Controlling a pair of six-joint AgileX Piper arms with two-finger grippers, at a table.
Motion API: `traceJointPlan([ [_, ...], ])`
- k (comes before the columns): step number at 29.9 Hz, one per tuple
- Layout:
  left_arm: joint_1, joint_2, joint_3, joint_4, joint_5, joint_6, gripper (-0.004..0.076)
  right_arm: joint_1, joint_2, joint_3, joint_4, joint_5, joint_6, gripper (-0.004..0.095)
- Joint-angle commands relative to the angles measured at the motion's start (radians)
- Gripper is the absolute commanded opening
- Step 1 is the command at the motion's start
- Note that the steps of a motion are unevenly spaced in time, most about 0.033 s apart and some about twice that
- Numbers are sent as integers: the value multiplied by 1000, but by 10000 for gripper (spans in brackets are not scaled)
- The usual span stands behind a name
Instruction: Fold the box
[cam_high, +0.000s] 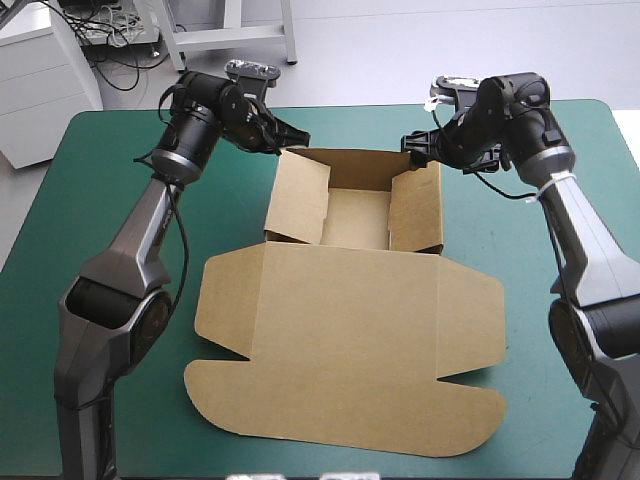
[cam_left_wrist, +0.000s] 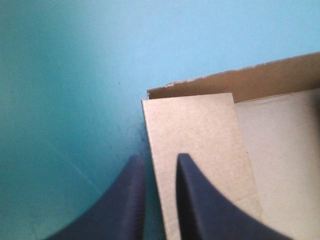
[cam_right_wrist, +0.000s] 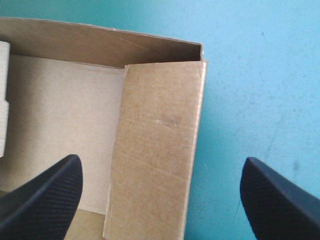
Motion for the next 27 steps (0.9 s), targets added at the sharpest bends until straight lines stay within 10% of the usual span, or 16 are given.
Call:
traceJointPlan([
  [1,-4,-134,-43,-4,48,35,-27,-5,-111,-15,7,7,8,792],
  [27,-4,-913,857,-48,46,171,-32,-5,-57,204,5,-58,33,792],
])
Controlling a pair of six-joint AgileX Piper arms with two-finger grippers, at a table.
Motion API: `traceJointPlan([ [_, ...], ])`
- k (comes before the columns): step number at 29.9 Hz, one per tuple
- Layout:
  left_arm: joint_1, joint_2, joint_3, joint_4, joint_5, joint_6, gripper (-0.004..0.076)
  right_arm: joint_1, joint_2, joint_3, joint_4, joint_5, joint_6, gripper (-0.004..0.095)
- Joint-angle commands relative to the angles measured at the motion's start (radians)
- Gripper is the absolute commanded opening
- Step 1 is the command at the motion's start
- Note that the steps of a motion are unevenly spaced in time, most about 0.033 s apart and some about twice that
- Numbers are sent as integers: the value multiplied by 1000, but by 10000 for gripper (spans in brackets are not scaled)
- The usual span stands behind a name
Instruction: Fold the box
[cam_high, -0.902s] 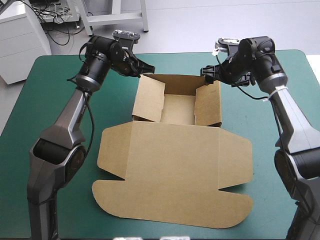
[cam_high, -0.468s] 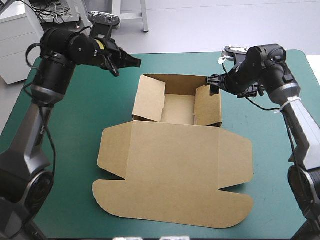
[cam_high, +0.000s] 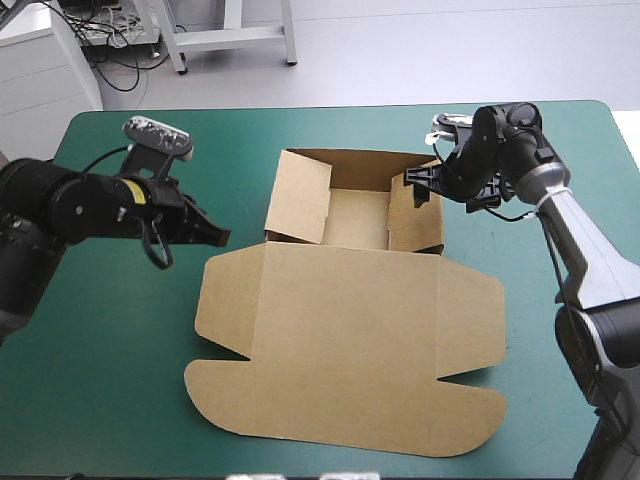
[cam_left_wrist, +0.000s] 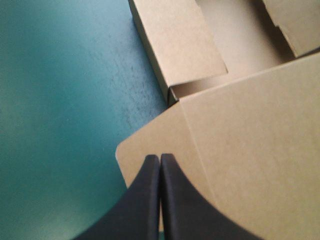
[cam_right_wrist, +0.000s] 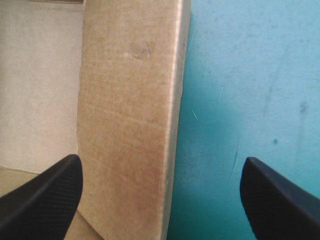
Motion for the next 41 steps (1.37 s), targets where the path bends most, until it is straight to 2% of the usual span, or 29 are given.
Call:
traceJointPlan([
  [1,-4,-112,76,6,39,16,-32,-5,-7,-21,5,-32,-1,792],
  [6,-4,-233,225,6,8,16,-32,-5,47,-21,48,-54,-1,792],
  [12,-4,-359,384,51,-29,16,-32,-5,68,-21,47,-66,-5,792],
  [18,-4,-475,535,62,-86,16,-32,-5,94,-21,47,-31,-21,762],
  [21,-4,-529,608,62,-111,5,-32,-5,115,-21,47,5,-21,678],
  [23,-4,-557,637,62,-112,0,-32,-5,122,-21,47,16,-21,579],
  [25,-4,-582,654,62,-112,0,-32,-5,122,-21,47,17,-21,424],
  [29,-4,-620,670,62,-112,0,-32,-5,120,-28,49,19,-21,4],
  [41,-4,-640,670,62,-112,0,-32,-7,75,-107,23,33,-57,-23],
])
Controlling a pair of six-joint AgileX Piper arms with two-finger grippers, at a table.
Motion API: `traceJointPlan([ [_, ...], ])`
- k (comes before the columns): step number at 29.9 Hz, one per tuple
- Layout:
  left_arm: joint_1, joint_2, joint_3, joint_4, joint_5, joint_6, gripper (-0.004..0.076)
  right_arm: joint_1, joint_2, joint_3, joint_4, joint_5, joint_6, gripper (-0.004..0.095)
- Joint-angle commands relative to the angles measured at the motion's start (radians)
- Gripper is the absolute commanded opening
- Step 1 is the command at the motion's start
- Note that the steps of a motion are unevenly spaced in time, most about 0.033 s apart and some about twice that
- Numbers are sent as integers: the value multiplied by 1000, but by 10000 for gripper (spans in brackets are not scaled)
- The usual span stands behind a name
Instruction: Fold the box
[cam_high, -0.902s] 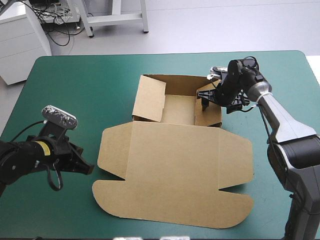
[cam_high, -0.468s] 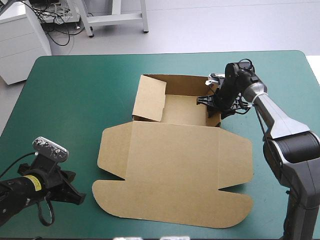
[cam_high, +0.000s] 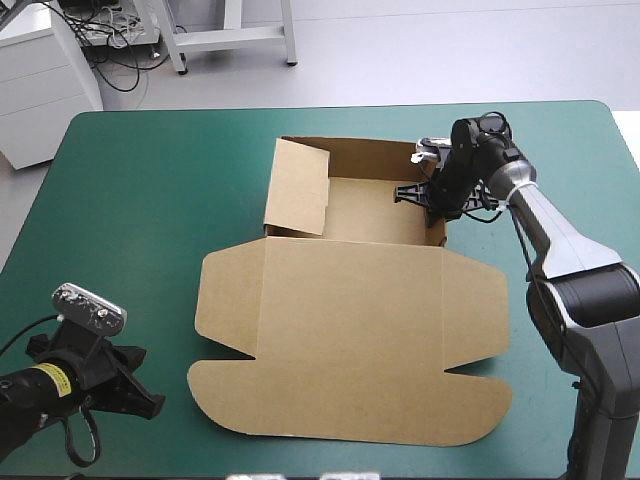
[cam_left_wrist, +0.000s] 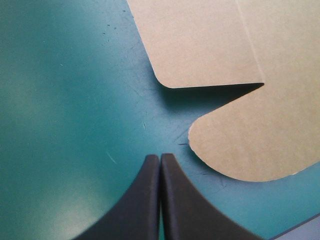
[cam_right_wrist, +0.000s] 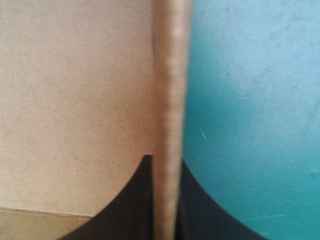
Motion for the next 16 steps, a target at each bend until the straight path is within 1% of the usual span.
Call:
traceJointPlan([
  [1,-4,3,-22,0,-52,-8,-32,-13,-108,-74,-15,18,-19,-23],
  [3,-4,3,-22,0,-52,-8,-32,-33,-125,-103,-33,18,-30,-23],
  [6,-4,3,-22,0,-52,-8,-32,-107,-153,-154,-37,18,-67,-23],
  [11,-4,3,-22,0,-52,-8,-32,-301,-179,-234,-35,18,-115,-23],
  [16,-4,3,-22,0,-52,-23,-32,-478,-170,-238,-24,18,-161,-23],
])
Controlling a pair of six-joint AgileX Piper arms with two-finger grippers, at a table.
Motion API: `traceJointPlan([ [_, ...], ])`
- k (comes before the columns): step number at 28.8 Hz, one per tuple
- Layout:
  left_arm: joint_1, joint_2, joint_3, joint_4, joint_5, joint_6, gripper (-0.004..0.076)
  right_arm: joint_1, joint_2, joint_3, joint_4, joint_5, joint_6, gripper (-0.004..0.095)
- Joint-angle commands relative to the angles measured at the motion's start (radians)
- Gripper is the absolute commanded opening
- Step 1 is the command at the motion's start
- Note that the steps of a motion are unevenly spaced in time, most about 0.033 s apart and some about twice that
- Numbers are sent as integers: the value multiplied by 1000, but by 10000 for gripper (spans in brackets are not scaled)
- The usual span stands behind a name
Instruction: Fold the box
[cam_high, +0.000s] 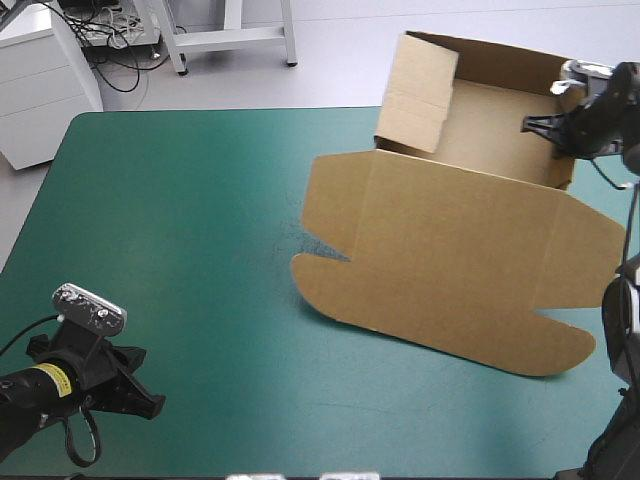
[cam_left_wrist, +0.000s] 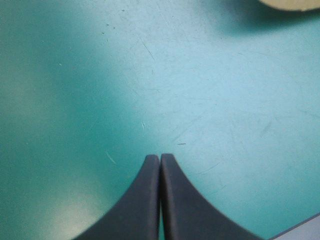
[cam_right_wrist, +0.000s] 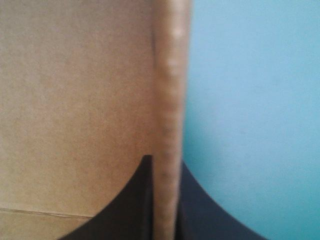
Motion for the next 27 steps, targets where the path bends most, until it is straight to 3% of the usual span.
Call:
traceJointPlan([
  [1,-4,3,-23,0,-52,-19,-32,-111,-50,-34,11,4,-39,-23],
  [10,-4,3,-23,-7,-52,-19,-32,-289,35,-34,-4,4,-82,-23],
  [20,-4,3,-23,0,-50,-4,-32,-340,95,-23,-73,4,-151,19],
  [23,-4,3,-23,0,-50,-4,-32,-345,96,-21,-73,4,-152,146],
  [24,-4,3,-23,0,-48,-4,-32,-347,97,-21,-73,4,-152,315],
  [27,-4,3,-23,0,-41,-4,-32,-347,97,-3,-79,4,-152,576],
])
